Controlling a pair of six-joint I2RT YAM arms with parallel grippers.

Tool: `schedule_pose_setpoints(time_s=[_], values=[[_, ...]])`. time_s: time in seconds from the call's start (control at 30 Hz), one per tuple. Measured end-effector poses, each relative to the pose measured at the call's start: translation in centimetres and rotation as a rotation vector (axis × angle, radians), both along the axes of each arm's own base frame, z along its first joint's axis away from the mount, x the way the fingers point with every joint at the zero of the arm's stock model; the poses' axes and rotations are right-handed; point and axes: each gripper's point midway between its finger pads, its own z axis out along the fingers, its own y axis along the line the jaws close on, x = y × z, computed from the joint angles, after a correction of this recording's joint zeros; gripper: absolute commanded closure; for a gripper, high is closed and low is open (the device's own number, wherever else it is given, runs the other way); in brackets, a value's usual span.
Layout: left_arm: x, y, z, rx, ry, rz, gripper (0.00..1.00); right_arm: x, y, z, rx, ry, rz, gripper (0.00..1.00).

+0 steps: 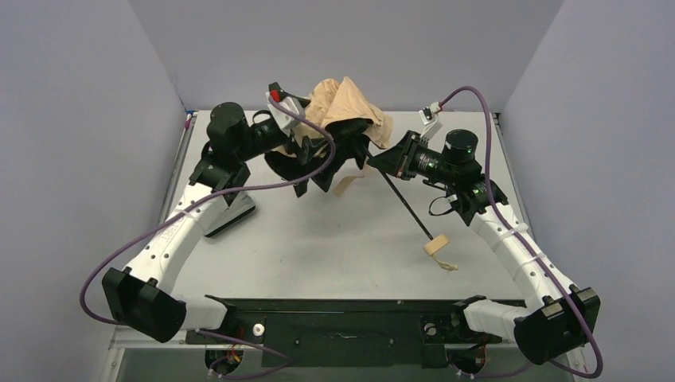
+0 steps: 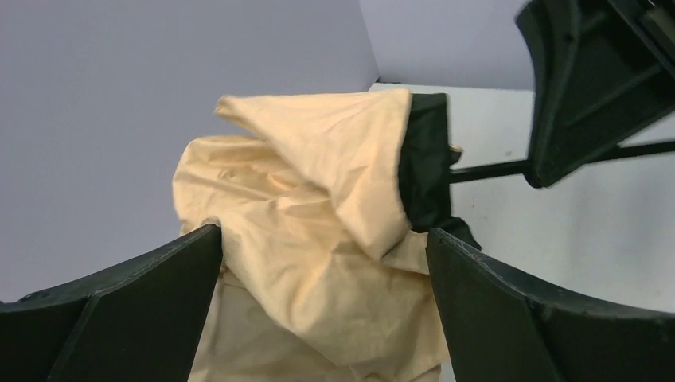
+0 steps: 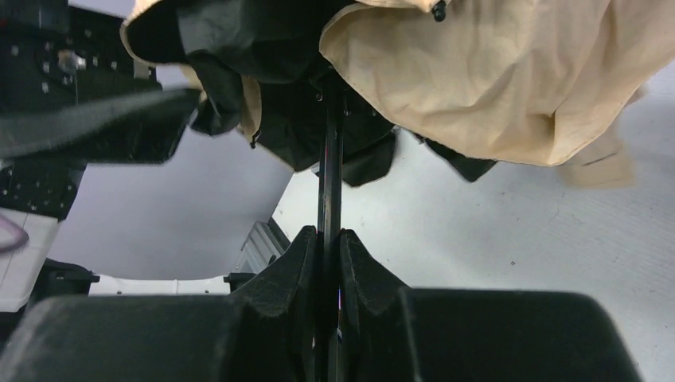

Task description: Open the umbrella

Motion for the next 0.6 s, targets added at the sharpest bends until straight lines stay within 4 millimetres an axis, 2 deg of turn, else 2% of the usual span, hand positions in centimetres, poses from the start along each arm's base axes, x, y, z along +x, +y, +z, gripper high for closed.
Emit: schedule_pose_setpoints(time_s=[0.13,0.3,0.4,0.6], values=[[-2.6,-1.8,-1.3,0.171,-0.19,-0.07,0.13,0.4,-0.2,-0.3,0.006,0.026,-0.01,1.0],[-6.1,-5.1,-3.0,0.39,-0.448,-0.211,0.28,0.5,-0.2,-1.2,-0.001,0.063,-0.013,1.0],[-8.0,-6.6,-4.3,0.488,-0.554,-0.294,0.34,0.4,-0.2,-1.4,-0.005,0.072,-0.013,1.0],[-9.0,-7.7,-6.1,0.611,-0.657,-0.354,0.42,0.2,-0.3,-2.1,-0.026,0.084,-0.007,1.0]])
